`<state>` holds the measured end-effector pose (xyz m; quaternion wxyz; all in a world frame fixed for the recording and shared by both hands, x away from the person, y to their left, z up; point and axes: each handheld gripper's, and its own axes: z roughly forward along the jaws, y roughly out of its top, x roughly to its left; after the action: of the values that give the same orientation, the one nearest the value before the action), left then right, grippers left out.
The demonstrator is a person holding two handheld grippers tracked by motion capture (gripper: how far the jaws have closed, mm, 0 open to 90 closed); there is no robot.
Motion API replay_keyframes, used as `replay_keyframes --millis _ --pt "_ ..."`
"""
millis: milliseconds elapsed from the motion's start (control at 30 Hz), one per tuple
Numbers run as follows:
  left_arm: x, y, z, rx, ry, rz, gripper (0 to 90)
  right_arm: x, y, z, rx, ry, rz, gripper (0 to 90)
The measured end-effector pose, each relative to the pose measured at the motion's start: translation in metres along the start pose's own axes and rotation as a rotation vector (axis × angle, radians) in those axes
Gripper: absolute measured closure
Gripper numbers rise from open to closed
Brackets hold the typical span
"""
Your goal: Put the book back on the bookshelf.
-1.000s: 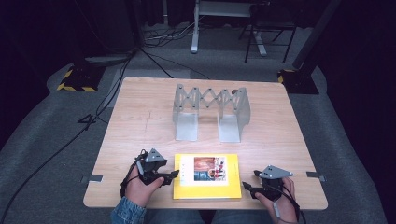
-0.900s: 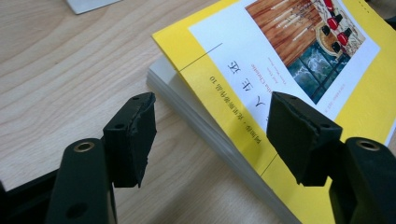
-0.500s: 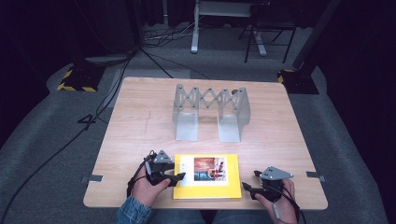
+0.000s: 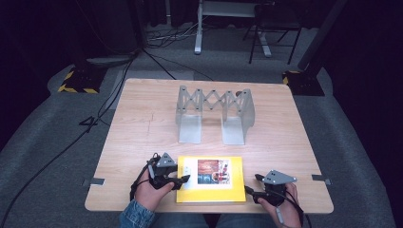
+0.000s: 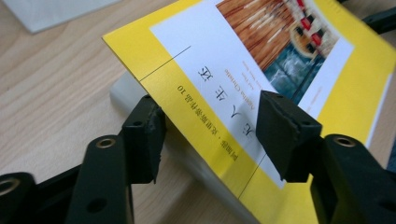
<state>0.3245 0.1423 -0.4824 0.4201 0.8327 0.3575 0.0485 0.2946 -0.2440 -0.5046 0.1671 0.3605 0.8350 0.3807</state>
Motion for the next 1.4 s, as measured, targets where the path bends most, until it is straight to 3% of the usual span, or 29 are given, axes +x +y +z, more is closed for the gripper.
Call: replay_keyframes --millis 200,300,467,500,600,733,933,1133,1333,1400 --pt "-0.002 0.001 0.002 0.0 -0.003 0.001 45.8 0.001 -0.001 0.0 -0.003 0.0 0.001 37.5" --pt "-0.002 0.001 0.0 -0.015 -0.001 -0.005 50.5 0.0 -0.001 0.0 -0.004 0.0 -0.001 37.5" --pt "-0.005 0.003 -0.007 -0.055 -0.004 -0.006 66.7 0.0 -0.001 0.0 -0.005 -0.001 0.0 37.5" --pt "-0.005 0.004 -0.008 -0.062 -0.009 -0.007 66.7 0.0 -0.001 0.0 -0.005 -0.001 0.0 37.5" --pt "-0.005 0.004 -0.011 -0.086 -0.042 -0.024 80.2 0.001 -0.001 0.0 -0.005 -0.001 0.0 37.5" --pt "-0.007 0.006 -0.012 -0.081 -0.06 -0.028 87.3 0.001 -0.001 0.0 -0.005 -0.003 0.001 37.4" --pt "-0.013 0.013 -0.019 -0.087 -0.071 -0.008 89.3 0.001 0.001 -0.006 0.009 -0.03 -0.021 32.2" --pt "-0.021 0.026 -0.029 -0.099 -0.065 0.031 89.5 0.006 0.007 -0.023 -0.044 -0.06 -0.037 28.7" --pt "-0.026 0.038 -0.037 -0.103 -0.058 0.069 89.5 0.019 0.015 -0.032 -0.134 -0.039 -0.084 22.8" --pt "-0.028 0.041 -0.039 -0.101 -0.062 0.069 89.5 0.023 0.017 -0.034 -0.14 -0.029 -0.104 23.5"
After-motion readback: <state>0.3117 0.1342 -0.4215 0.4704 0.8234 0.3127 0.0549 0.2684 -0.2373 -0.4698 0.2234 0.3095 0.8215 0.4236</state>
